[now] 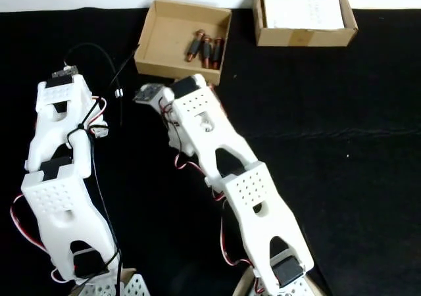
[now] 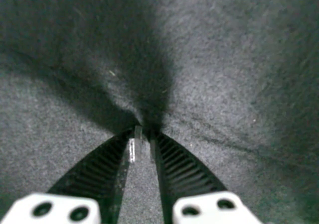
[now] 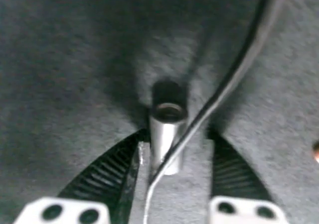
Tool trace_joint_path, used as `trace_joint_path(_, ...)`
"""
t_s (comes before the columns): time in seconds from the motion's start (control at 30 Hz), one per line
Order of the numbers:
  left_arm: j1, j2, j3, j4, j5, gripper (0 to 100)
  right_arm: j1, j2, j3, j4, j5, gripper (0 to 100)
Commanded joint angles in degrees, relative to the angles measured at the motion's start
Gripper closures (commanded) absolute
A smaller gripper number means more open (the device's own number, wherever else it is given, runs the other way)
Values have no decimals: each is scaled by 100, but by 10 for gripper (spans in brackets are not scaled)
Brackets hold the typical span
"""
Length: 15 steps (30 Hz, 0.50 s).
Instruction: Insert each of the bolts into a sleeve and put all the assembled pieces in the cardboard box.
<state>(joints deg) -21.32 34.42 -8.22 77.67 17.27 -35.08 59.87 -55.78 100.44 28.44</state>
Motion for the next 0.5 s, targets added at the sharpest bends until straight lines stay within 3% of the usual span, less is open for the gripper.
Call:
trace_joint_path(0.0,-22,22,-145,-44,-18,960,110,13,-31,48,-53,980)
trace_joint_path(0.17,22,-31,-171,79,26,934,690,-778,-664,57,-53,991)
trace_joint_path(0.3,462,-224,-690,1240,703,850,1508,-1982,-514,66,-53,991)
trace_joint_path(0.47,1560,-286,-2018,2277,1530,790,2325,-3231,92,40,-62,991)
